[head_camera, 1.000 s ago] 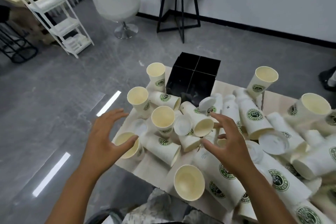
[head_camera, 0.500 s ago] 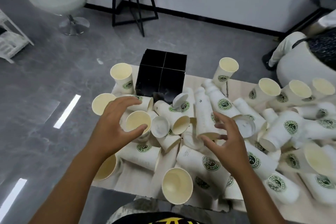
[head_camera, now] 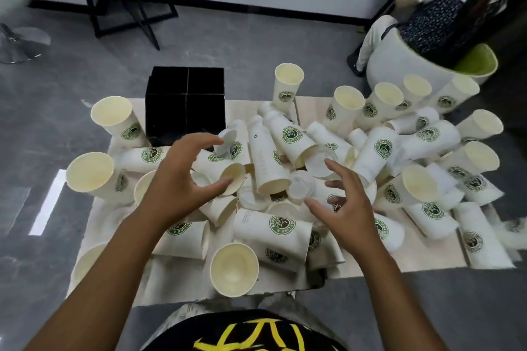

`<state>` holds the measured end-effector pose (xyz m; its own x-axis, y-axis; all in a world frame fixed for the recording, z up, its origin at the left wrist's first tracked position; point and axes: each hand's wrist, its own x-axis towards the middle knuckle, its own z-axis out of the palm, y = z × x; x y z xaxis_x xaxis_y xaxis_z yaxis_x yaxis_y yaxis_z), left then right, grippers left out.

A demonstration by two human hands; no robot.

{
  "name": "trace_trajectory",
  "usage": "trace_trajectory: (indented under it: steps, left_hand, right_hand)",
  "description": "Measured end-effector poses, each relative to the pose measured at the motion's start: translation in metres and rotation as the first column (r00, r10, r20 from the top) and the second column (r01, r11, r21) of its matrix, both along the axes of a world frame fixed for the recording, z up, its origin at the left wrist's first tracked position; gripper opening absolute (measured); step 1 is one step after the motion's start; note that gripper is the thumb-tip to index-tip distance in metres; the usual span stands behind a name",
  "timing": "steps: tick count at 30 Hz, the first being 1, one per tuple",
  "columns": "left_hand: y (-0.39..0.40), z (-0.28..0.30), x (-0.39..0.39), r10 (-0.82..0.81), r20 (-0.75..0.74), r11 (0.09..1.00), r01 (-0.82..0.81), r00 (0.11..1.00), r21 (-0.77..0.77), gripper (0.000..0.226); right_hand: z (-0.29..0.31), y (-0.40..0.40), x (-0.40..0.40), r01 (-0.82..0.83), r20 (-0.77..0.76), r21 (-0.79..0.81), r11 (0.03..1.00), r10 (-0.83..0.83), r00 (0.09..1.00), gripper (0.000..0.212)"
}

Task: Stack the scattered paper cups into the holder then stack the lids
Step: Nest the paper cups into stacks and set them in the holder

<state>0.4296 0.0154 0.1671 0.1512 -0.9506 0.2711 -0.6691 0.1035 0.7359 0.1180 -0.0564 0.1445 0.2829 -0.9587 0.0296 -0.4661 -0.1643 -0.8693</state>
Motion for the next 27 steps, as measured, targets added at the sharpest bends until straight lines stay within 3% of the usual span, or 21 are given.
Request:
trace_trajectory:
  steps: [8,22,27]
  left_hand:
    - [-0.030,0.001,-0.049,-0.093,0.003,0.995,0.093,0.996,-0.024,0.063]
    - [-0.046,-0.011,-0.174,-0.060,0.011,0.997,0.060,0.998,0.041,0.069]
    - [-0.059,-0.016,-0.224,-0.143,0.005,0.988,0.142,0.990,0.056,0.067]
  right_hand:
    - [0.002,-0.007,-0.038,-0.007,-0.012,0.019,1.000,0.007,1.000,0.084]
    - [-0.019,-0.026,-0.139,-0.157,-0.038,0.043,0.987,0.159,0.987,0.087]
    - [-0.024,-0.026,-0.185,-0.068,-0.031,-0.003,0.998,0.068,0.997,0.084]
